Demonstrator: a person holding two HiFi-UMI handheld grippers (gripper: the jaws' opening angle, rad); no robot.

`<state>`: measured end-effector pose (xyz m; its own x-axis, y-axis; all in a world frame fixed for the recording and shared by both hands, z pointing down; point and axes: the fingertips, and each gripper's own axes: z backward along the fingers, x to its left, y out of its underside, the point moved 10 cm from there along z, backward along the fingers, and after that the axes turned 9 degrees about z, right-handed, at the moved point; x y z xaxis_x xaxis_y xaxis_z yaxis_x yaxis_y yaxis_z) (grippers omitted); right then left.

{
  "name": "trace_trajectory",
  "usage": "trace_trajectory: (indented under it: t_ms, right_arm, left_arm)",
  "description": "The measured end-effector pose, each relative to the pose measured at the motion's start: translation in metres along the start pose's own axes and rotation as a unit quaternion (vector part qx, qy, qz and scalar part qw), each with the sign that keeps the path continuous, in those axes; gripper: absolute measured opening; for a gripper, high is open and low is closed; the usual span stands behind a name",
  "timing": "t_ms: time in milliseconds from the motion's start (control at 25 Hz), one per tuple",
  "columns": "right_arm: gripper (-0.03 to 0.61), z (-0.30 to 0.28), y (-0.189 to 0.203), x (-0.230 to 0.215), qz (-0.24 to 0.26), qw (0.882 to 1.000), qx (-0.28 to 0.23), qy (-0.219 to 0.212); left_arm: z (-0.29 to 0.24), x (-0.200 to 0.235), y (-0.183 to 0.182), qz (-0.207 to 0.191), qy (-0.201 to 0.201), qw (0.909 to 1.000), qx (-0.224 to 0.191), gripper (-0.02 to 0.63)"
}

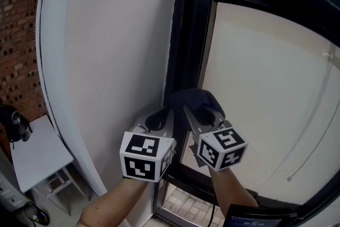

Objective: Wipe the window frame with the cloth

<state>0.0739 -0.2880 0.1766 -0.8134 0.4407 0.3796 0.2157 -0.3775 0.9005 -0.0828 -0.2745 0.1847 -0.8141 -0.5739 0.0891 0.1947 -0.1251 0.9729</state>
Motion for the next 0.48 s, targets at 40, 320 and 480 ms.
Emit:
trace_trajectory:
  t_ms: [40, 320, 480]
  right_arm:
    - [0.067, -0.001, -0.004, -0.002, 0.002, 1.000, -0.003, 0.001]
    - [0.067, -0.008, -0.031, -0.013, 0.017, 1.000, -0.024, 0.007]
    - [0.067, -0.011, -0.043, -0.017, 0.022, 0.999, -0.034, 0.011]
  left_arm:
    - [-0.001, -0.001, -0.004, 0.000, 0.001, 1.0000, -0.004, -0.006]
    - [-0.011, -0.004, -0.027, 0.000, 0.010, 0.9998, -0.020, -0.006]
    - [-0.013, -0.006, -0.036, -0.005, 0.012, 0.9996, -0.025, -0.006]
